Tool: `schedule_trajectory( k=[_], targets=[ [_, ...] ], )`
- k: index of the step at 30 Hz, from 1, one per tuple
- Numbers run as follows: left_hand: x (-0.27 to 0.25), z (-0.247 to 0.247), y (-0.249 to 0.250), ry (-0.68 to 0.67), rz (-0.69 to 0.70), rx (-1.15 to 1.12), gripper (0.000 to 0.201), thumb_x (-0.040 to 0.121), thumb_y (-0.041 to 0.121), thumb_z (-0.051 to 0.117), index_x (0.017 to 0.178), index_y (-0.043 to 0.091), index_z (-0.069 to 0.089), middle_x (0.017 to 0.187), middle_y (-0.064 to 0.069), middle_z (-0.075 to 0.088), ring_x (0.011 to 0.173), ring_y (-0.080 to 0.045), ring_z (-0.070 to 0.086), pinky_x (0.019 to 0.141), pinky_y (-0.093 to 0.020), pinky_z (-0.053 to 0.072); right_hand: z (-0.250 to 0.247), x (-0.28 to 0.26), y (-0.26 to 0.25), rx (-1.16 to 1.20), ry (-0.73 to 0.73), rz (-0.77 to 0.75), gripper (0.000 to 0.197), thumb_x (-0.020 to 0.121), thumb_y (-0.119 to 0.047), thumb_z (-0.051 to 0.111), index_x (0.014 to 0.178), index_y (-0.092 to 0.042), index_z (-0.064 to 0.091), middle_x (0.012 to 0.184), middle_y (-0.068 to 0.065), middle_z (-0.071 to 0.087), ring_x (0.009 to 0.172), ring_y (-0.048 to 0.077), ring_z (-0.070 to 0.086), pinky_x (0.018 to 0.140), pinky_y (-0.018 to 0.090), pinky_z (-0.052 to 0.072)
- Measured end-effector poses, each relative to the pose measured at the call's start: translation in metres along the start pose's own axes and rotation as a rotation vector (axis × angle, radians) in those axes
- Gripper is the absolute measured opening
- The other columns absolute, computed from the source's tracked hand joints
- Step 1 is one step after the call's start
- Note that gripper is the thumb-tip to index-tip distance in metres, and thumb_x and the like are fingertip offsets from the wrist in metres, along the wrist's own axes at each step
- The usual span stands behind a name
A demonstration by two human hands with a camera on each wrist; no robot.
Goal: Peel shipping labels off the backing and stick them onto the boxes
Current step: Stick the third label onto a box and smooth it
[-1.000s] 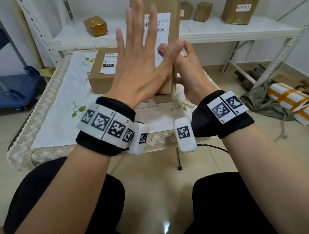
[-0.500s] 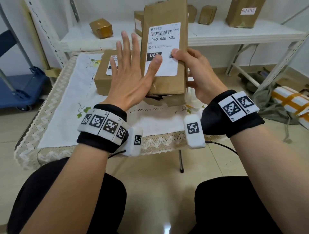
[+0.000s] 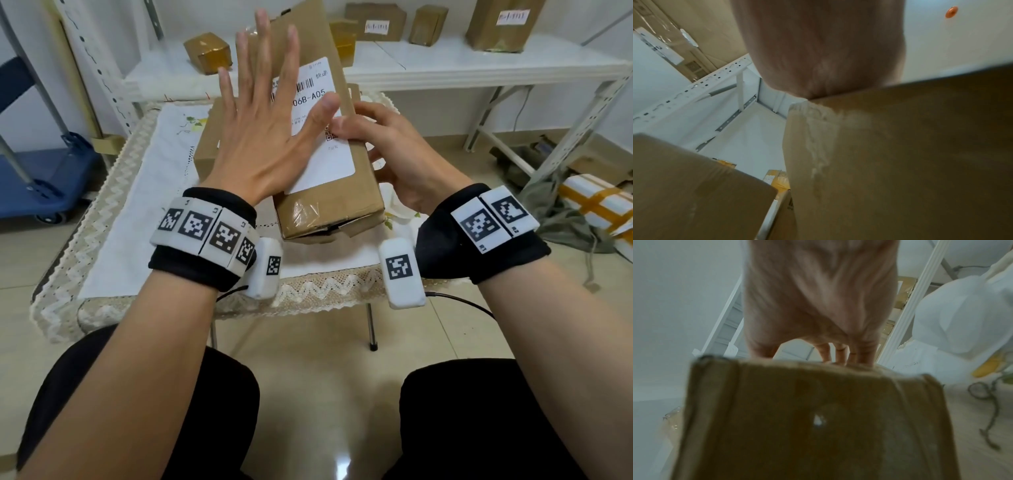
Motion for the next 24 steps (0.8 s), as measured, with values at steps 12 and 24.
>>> schedule_trajectory(
  k=[12,24],
  targets=[
    [0.004,-0.012,-0.004,0.020,-0.017,-0.026,0.095,0.094,0.078,0.010,0.163,0.014,-0.007,0.170,-0.016,-0.015,0.156,-0.035,-0.016,0.123,-0.060,-0.012,0.008,-0.001,0.003,-0.036,-0.049,0.046,0.042,0.092,-0.043,0.069,0.131,-0.027,0.064,0.100,-0.011,0.075,0.073,0.000,0.070,0.065,0.024,0.052],
    [0.002,0.005,-0.056,-0.081,-0.231,-0.025,0.080,0.104,0.065,0.018,0.162,0.019,-0.012,0.169,-0.010,-0.022,0.155,-0.032,-0.021,0.124,-0.058,-0.011,0.002,0.000,0.009,-0.030,-0.040,0.063,0.053,0.092,-0.040,0.071,0.140,-0.024,0.056,0.104,-0.010,0.076,0.072,0.000,0.070,0.054,0.018,0.051]
  ],
)
Point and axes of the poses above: each hand's wrist, its own x-axis towards the middle knuckle, its own z-axis out of the palm, y = z × x, the point moved 5 cm from there along x, towards the middle knuckle
